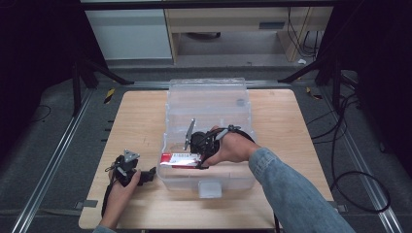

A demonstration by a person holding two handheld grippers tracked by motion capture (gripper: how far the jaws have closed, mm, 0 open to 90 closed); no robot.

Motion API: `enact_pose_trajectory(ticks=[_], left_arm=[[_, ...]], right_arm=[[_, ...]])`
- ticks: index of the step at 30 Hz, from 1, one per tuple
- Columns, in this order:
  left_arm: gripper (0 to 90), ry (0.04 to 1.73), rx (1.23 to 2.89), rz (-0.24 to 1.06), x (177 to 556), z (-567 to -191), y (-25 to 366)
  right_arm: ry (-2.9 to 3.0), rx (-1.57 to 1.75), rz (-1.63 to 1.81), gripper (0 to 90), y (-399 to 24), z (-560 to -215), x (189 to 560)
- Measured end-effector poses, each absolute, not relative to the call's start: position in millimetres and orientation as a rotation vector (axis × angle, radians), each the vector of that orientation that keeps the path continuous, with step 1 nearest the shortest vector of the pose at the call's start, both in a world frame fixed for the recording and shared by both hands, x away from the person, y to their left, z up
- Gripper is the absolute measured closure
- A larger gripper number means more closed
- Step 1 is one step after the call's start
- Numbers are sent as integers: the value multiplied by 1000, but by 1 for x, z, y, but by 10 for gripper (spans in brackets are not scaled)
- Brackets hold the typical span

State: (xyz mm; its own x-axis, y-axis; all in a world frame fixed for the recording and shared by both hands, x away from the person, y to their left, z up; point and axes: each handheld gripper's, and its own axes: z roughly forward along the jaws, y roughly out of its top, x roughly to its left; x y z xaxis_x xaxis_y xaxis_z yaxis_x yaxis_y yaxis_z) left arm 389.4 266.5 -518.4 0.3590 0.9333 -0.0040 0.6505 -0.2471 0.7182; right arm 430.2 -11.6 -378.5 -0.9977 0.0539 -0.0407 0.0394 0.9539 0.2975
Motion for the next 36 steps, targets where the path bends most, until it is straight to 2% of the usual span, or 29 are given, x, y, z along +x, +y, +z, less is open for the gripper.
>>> enact_pose_trajectory(ticks=[36], left_arm=[[0,1370,1992,575,389,-518,266]], right_arm=[[3083,35,418,517,-5,-405,432]])
